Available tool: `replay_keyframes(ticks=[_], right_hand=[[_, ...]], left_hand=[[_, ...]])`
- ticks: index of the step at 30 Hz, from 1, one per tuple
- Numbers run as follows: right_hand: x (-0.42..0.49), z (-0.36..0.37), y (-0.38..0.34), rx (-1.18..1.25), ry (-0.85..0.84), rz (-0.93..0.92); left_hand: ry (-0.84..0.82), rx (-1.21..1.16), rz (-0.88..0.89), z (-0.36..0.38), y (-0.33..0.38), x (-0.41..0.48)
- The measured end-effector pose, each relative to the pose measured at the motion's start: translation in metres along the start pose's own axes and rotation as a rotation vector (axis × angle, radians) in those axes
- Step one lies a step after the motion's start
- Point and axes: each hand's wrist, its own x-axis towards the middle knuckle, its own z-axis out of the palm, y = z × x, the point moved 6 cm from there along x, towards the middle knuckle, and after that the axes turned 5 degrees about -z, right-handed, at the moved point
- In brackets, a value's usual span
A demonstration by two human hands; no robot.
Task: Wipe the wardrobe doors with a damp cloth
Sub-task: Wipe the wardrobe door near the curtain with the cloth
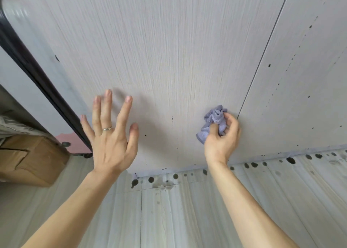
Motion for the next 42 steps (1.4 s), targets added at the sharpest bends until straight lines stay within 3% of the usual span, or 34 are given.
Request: replay_keyframes(ticks=[2,4,7,9,11,14,16,19,23,31,34,38,42], right_hand=[[-0.002,0.008,-0.016,0.002,0.028,-0.059],[-0.015,0.020,-0.027,-0.033,-0.049,-0.153],[-0.050,0.041,-0.025,-0.157,-0.358,-0.452],[-0.063,0.047,-0.019,-0.255,-0.518,-0.593],[-0.056,0.045,-0.031,-0.239,-0.489,-0.631],[-0.037,0.047,-0.073,-0.135,-0.279,-0.678],[-0.031,0.055,-0.090,-0.105,-0.226,-0.731],[-0.055,0.068,-0.076,-0.213,-0.419,-0.915],[-0.087,0.070,-0.019,-0.605,-0.658,-1.229],[-0.087,0.101,-0.112,-0.322,-0.442,-1.135],[-0.105,0.110,-0.097,-0.416,-0.491,-1.340],[-0.136,0.116,-0.051,-0.557,-0.727,-1.736],[-0.132,0.119,-0.073,-0.538,-0.630,-1.705]], left_hand=[[0.024,-0.141,-0.273,-0.010,-0.022,-0.017],[-0.017,-0.280,-0.499,-0.011,-0.041,-0.030],[-0.211,-0.495,-0.755,0.004,-0.053,-0.042],[-0.246,-0.573,-0.836,0.007,-0.053,-0.045],[-0.238,-0.611,-0.862,0.007,-0.052,-0.045],[-0.254,-0.615,-0.853,0.005,-0.064,-0.048],[-0.281,-0.596,-0.827,0.005,-0.071,-0.050],[-0.297,-0.609,-0.837,0.002,-0.080,-0.050],[-0.333,-0.624,-0.827,-0.001,-0.083,-0.046],[-0.409,-0.651,-0.872,0.001,-0.097,-0.050],[-0.431,-0.693,-0.882,0.005,-0.097,-0.054],[-0.443,-0.690,-0.824,0.007,-0.106,-0.051],[-0.510,-0.668,-0.813,0.014,-0.119,-0.057]])
